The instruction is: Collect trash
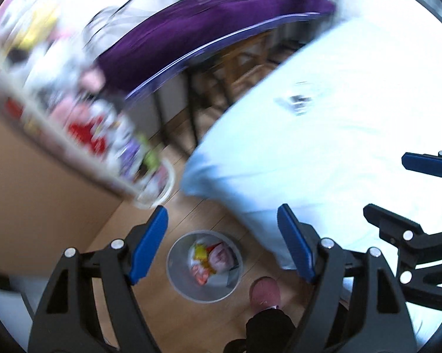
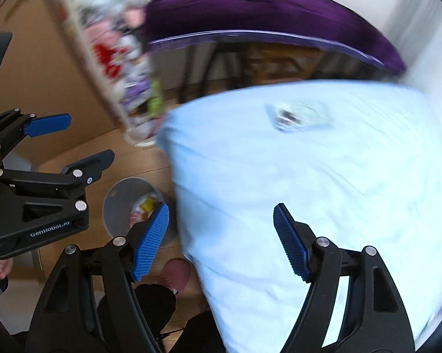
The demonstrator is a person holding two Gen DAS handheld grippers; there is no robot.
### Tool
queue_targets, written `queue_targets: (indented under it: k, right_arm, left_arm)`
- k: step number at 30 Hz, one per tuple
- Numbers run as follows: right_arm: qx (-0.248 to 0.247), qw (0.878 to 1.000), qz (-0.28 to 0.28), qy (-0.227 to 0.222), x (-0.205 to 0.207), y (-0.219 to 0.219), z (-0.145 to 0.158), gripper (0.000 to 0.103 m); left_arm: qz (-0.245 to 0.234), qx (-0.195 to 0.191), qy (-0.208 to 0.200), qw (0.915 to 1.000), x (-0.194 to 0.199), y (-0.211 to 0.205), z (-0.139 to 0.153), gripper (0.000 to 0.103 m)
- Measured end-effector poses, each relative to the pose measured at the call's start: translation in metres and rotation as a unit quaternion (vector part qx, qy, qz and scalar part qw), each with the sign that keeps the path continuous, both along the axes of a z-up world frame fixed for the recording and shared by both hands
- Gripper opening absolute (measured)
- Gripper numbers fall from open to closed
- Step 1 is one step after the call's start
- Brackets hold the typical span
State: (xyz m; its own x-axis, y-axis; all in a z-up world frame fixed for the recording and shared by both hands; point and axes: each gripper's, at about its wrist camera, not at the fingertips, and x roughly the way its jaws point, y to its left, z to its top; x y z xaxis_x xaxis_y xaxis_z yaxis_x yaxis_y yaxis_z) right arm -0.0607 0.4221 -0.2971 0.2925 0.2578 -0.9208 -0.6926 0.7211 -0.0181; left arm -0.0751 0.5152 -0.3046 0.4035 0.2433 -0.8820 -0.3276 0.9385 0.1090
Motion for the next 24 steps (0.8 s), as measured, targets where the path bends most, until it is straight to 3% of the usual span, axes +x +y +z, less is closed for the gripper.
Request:
queue_targets:
  k: [6,11,14,19,24]
  right_arm:
    - [0.008,0.988,-0.155,0.02,0.001,-0.097,0.042,0.072]
    - [0.019,0.959,-0.281,-0.002,-0.014,-0.17,0.091,0.088]
    - [0.027,0.938,-0.346,-0.018,-0.024,-0.21,0.118,0.09]
    - [0.031,0.908,-0.417,-0.036,-0.037,-0.263,0.152,0.093]
    - [0.025,0.888,-0.457,-0.048,-0.048,-0.315,0.181,0.093]
  left_arm:
    - [-0.133,-0.005,-0.026,0.9908,0.039,-0.072,0.057,0.077]
    - [-0.238,-0.001,-0.049,0.97,0.06,-0.137,0.112,0.08]
    - [-0.295,0.002,-0.066,0.9533,0.065,-0.174,0.143,0.082]
    - [-0.355,-0.007,-0.074,0.932,0.072,-0.227,0.178,0.082]
    - [-0.385,-0.023,-0.066,0.9204,0.077,-0.27,0.201,0.082]
